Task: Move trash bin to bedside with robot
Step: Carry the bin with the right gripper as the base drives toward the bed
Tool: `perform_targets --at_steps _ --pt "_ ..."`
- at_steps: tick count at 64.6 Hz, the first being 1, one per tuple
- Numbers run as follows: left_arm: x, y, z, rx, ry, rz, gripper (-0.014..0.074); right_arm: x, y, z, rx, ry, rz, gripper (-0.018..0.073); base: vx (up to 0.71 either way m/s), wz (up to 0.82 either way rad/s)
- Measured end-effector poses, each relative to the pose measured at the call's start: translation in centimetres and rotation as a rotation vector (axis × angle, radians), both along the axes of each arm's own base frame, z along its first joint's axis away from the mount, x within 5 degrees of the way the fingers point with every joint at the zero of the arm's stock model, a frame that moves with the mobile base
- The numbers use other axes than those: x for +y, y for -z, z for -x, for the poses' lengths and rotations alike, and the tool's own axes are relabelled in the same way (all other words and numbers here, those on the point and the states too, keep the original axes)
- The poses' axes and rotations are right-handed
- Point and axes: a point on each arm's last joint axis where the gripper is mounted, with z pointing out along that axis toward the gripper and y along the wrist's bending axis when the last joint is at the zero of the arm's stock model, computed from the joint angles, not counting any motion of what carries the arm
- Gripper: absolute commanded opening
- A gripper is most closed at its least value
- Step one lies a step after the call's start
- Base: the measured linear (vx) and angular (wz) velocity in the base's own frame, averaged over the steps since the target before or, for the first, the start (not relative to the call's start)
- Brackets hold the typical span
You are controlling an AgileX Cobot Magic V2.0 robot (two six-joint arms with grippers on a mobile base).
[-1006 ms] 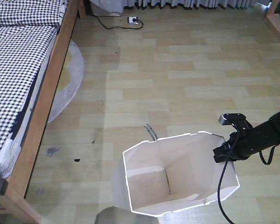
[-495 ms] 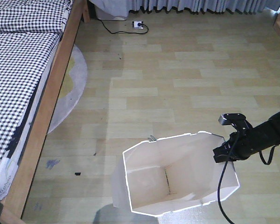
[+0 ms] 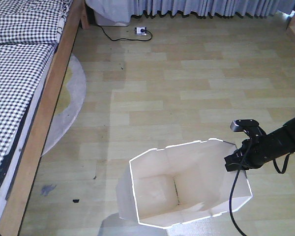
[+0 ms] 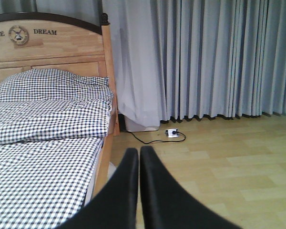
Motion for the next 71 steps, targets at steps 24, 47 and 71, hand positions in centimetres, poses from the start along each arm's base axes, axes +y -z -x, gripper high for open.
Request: perform_targets --at_steps 24,47,71 --pt "0.00 0.00 0.00 0.000 0.000 0.000 -0.0006 0.00 0.00 0.00 0.000 0.000 0.000 -0.0005 0.20 -0.11" --pt "0.00 0.00 0.00 0.000 0.000 0.000 -0.0006 -0.01 0.00 0.00 0.000 0.000 0.001 -0.0005 0.20 -0.07" --pt "0.00 0.00 0.00 0.000 0.000 0.000 -0.0006 -0.02 0.01 -0.01 -0.001 0.001 0.003 -0.0005 0.19 0.08"
